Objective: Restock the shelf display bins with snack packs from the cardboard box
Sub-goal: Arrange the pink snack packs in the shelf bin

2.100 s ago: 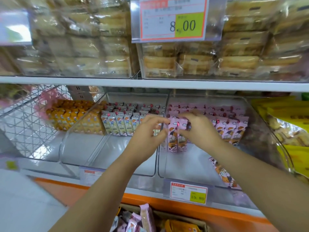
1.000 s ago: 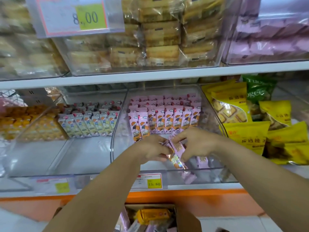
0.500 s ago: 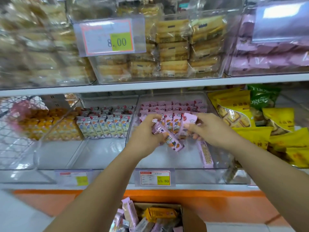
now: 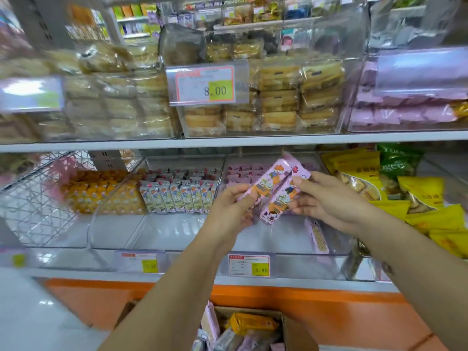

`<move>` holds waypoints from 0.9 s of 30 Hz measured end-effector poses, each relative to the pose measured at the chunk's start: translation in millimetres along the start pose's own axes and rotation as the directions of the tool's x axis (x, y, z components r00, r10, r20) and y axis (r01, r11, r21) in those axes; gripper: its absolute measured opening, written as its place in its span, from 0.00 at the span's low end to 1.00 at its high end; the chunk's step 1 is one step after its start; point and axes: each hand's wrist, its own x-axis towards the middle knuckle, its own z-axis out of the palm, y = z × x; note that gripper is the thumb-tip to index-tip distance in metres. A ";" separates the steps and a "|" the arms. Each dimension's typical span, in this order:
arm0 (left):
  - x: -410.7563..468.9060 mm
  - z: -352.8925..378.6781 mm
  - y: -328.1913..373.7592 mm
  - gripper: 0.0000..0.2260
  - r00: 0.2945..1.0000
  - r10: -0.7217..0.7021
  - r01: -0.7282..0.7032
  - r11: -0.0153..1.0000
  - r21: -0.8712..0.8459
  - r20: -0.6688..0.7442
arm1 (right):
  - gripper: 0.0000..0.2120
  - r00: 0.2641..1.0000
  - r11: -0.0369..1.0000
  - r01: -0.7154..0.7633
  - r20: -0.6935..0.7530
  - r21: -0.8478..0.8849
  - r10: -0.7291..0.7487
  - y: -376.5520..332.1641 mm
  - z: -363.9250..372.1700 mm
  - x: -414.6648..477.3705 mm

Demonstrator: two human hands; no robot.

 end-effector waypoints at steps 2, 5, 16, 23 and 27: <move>-2.0 -4.7 -2.3 0.08 0.998 -0.028 0.020 0.993 0.113 0.065 | 0.03 1.000 1.000 0.018 0.007 0.003 -0.018 -4.4 3.9 -1.6; -3.3 -11.1 -4.2 0.14 0.992 -0.043 0.022 0.985 0.174 0.122 | 0.03 0.997 0.991 0.081 0.008 -0.104 -0.080 -8.2 7.8 -1.6; 15.9 -33.2 2.0 0.14 0.933 0.336 -0.315 0.588 0.745 0.129 | 0.07 0.960 0.809 0.204 -0.048 -0.551 -0.275 9.0 9.1 26.0; 30.4 -60.6 -13.5 0.11 0.860 0.509 -0.331 0.506 0.796 0.035 | 0.10 0.972 0.719 0.090 -0.097 -0.689 -0.215 60.4 13.3 78.8; 35.6 -68.4 -23.5 0.10 0.844 0.531 -0.368 0.473 0.800 0.074 | 0.10 0.974 0.688 0.092 -0.079 -0.720 -0.213 74.5 18.3 95.2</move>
